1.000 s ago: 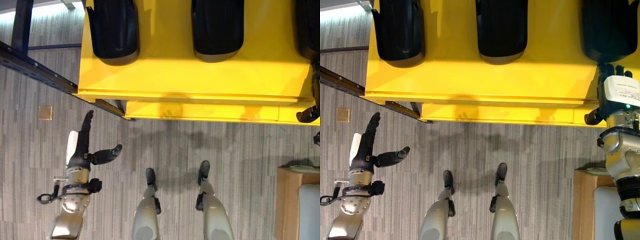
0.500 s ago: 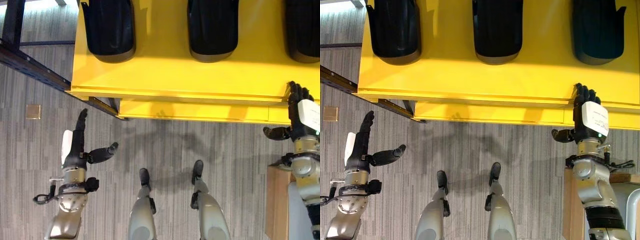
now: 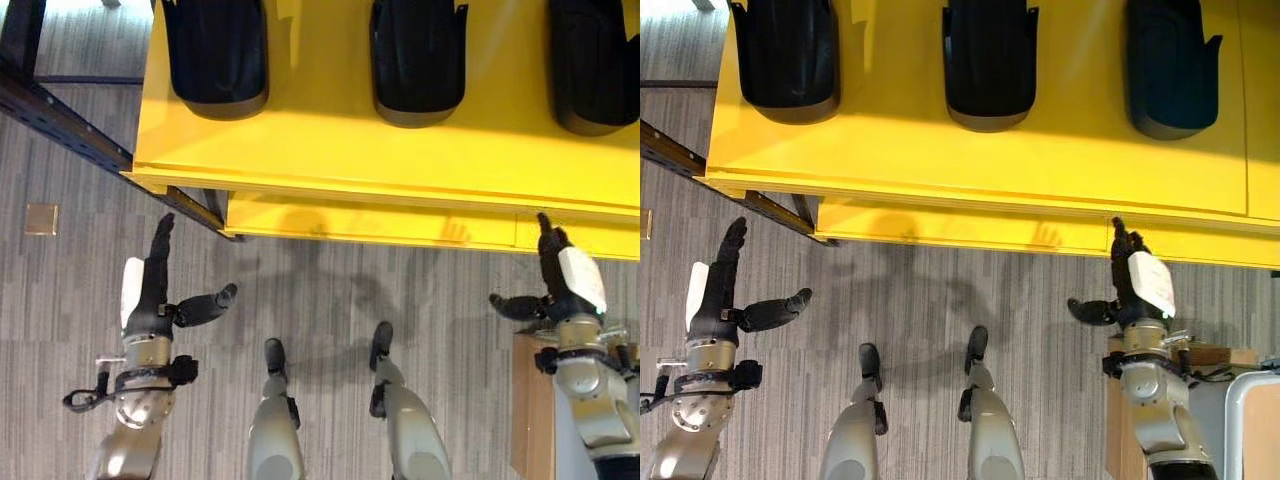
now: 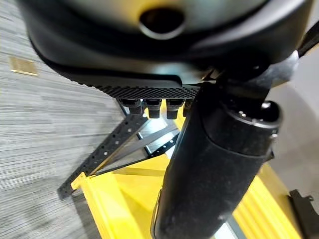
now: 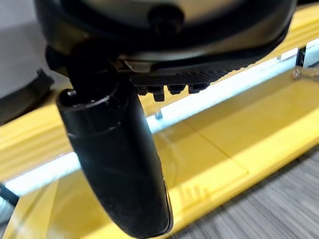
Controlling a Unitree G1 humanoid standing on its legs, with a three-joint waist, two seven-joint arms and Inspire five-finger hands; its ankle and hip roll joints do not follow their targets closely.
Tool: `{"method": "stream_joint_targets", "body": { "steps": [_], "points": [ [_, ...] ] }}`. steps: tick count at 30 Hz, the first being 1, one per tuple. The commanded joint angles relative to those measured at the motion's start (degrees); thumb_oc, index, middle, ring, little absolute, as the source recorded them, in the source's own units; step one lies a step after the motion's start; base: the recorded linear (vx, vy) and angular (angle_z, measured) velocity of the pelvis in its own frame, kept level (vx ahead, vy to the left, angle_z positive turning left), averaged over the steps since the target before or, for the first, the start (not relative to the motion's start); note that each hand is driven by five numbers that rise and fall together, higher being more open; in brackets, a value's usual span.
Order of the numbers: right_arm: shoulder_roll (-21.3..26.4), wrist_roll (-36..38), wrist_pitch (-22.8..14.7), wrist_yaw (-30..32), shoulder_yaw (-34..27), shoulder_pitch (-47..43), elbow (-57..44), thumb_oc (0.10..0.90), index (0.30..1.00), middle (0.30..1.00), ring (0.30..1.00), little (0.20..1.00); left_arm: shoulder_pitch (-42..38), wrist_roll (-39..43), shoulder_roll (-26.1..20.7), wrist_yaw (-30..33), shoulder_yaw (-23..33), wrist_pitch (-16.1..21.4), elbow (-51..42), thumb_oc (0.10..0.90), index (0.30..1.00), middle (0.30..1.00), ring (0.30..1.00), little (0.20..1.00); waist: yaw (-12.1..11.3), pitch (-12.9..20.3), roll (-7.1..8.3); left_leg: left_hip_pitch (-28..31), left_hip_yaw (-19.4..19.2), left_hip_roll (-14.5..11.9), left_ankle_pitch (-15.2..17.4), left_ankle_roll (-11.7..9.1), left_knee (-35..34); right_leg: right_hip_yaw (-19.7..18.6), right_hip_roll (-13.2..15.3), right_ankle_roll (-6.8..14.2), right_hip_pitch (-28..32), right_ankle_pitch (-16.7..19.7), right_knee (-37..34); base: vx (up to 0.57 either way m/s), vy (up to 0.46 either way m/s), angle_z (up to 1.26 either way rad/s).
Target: Move parts from the plastic box to the shelf.
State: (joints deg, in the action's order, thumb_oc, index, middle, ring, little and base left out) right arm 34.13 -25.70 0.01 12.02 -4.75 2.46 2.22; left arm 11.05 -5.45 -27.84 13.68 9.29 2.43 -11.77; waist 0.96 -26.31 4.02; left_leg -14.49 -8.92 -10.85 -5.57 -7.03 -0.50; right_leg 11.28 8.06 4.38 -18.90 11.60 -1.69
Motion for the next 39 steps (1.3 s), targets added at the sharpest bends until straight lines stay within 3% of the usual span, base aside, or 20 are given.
{"method": "stream_joint_targets", "body": {
  "steps": [1,10,21,39],
  "points": [
    [2.5,0.0,-3.0,2.6,-1.8,-1.8,-4.9,0.9,1.0,1.0,1.0,1.0,1.2,-2.8,-3.1,4.4,3.9,3.6,-4.8,0.9,1.0,1.0,1.0,1.0,0.9,3.5,1.7,-1.6,0.7,-1.5,-0.9,1.8,-0.4,-0.3,3.1,2.9,3.0,-10.2,5.1,-0.02,0.013,-0.04],
    [-0.4,6.5,-6.0,2.2,-0.3,1.7,-11.4,0.9,1.0,1.0,1.0,1.0,-1.3,-4.6,-5.0,3.2,-2.4,4.2,-7.0,0.9,1.0,1.0,1.0,1.0,2.2,5.0,3.03,0.2,-0.1,-2.2,-0.7,1.7,-0.8,-0.9,2.6,3.3,4.2,-9.9,4.3,0.0,0.012,-0.03],
    [-2.5,8.9,-7.2,4.6,-0.2,5.7,-13.8,0.9,1.0,1.0,1.0,1.0,-5.9,-6.3,-5.0,5.1,-7.9,4.5,-6.1,0.9,1.0,1.0,1.0,1.0,3.8,6.0,3.89,1.2,-1.1,-2.7,-0.4,1.7,-0.8,-2.1,1.9,3.3,4.2,-10.2,4.4,0.0,0.007,-0.06],
    [-2.1,8.5,-7.3,5.2,0.8,5.1,-12.7,0.9,1.0,1.0,1.0,1.0,-12.9,-20.4,-7.9,11.1,-4.9,1.8,-3.5,0.9,1.0,1.0,1.0,1.0,4.1,7.0,4.27,1.9,-1.7,-2.7,-0.3,1.4,-1.1,-2.3,2.0,3.5,4.6,-10.0,4.0,0.0,-0.001,-0.02]
  ]
}}
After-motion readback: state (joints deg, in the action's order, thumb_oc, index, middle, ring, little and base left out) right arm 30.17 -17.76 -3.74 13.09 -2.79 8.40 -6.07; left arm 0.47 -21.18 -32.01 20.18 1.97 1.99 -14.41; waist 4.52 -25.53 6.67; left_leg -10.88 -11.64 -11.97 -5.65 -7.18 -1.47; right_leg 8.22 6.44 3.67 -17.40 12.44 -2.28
